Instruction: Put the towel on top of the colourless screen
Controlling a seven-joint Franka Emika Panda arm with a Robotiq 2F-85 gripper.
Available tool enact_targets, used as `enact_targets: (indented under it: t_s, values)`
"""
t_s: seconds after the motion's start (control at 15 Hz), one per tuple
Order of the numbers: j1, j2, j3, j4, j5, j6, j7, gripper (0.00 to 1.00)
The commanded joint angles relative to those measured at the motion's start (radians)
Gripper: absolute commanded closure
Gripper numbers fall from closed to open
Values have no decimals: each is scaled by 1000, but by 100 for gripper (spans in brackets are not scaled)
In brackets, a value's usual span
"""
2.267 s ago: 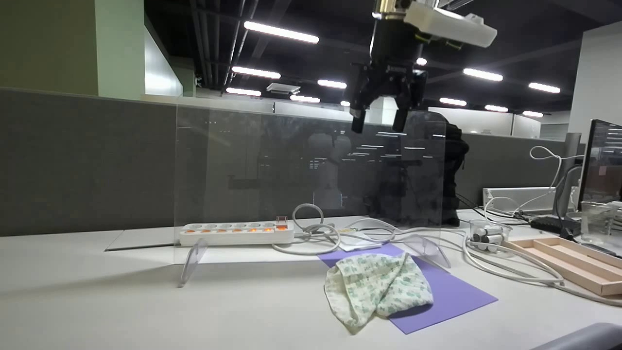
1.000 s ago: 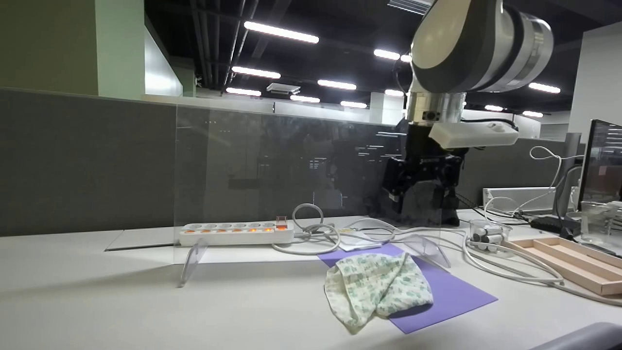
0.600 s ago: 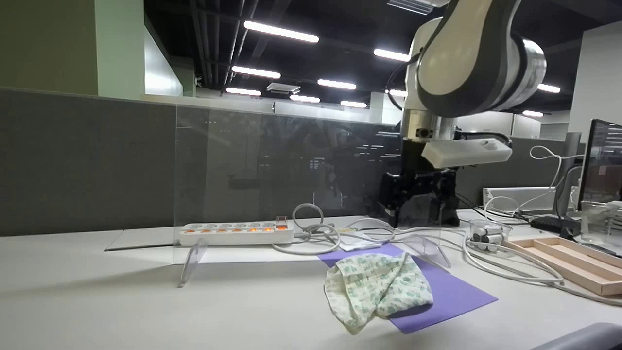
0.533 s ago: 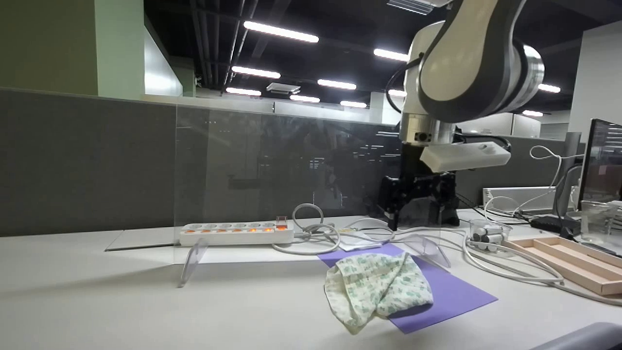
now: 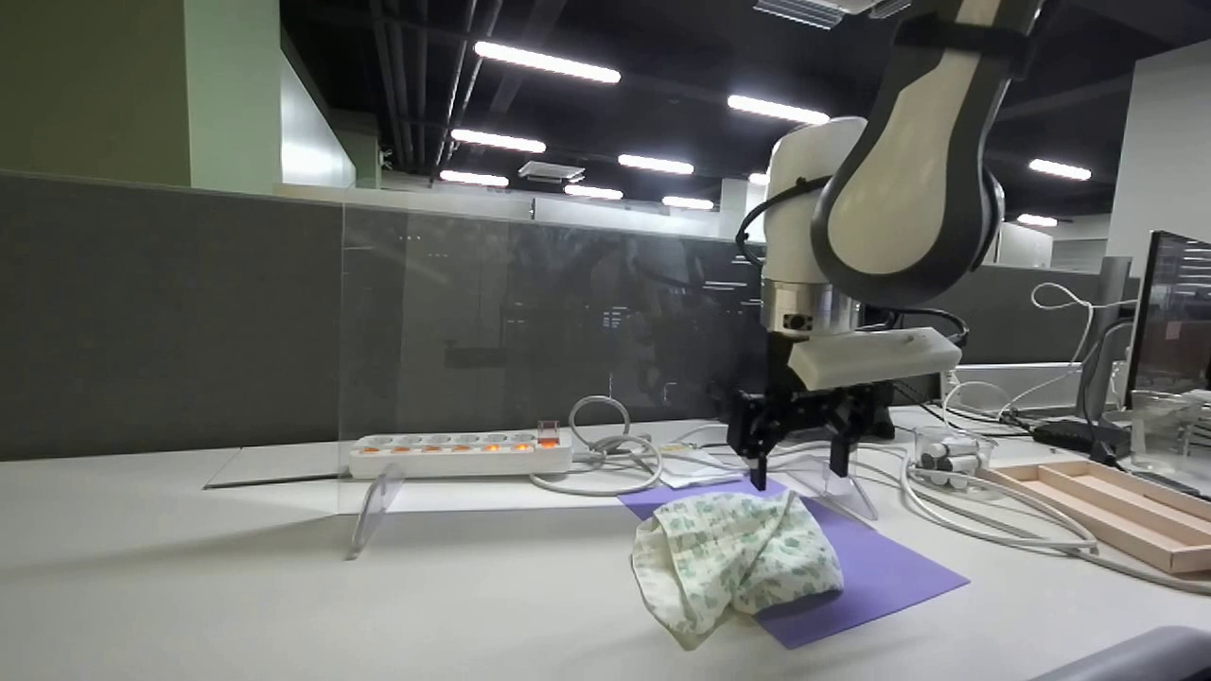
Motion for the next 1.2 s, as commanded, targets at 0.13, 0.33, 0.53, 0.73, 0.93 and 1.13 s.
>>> enact_targets:
  t_s: [0.13,0.33,0.53,0.73,0.93,1.13]
  values:
    - [58,159,-58,116,-64,24,103,0]
    - [77,205,-69,138,-47,72,103,33]
    - [87,227,-75,146,-35,114,93,55]
    - [81,223,-63,135,-23,146,78,75]
    - [75,208,-51,122,-17,162,68,95]
    - [43,173,-4,94,-3,155,34,100]
